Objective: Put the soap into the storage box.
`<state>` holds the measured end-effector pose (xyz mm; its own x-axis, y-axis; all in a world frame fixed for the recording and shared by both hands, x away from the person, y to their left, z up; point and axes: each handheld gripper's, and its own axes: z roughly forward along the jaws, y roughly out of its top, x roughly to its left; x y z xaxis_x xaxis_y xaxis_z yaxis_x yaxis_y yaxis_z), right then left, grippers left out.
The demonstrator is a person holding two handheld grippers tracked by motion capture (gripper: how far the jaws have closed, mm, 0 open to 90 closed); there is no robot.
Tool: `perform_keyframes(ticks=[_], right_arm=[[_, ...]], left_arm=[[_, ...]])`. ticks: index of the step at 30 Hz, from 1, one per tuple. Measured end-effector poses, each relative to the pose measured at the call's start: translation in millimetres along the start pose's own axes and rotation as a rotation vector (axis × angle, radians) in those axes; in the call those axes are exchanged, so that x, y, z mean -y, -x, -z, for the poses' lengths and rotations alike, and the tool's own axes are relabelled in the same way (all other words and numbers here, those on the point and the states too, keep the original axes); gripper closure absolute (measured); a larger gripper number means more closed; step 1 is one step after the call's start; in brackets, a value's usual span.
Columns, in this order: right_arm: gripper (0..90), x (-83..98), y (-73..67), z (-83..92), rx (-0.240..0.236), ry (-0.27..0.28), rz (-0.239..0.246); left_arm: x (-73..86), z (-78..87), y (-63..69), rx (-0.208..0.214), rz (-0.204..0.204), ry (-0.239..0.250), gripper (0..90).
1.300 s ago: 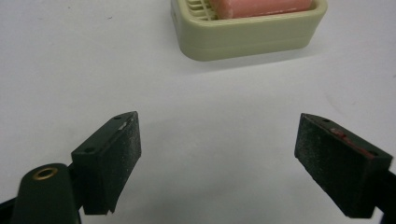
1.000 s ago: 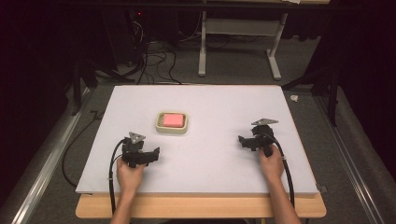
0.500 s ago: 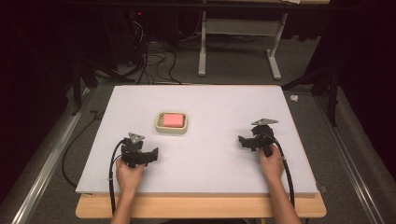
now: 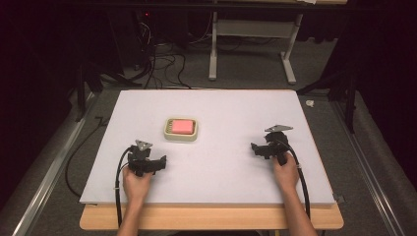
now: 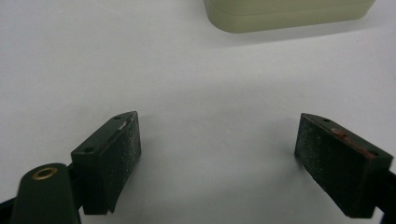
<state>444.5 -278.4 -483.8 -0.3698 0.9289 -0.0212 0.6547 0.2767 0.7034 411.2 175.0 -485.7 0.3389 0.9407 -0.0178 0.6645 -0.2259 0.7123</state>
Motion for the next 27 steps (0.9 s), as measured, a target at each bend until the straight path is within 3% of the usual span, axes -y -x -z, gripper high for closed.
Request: perform_keyframes(ticks=[27], right_arm=[[13.9,0.1,-0.1,0.1,0.0,0.0,0.001]], left_arm=[[2.0,-1.9,-0.5,-0.003,0.0,0.018,14.5]])
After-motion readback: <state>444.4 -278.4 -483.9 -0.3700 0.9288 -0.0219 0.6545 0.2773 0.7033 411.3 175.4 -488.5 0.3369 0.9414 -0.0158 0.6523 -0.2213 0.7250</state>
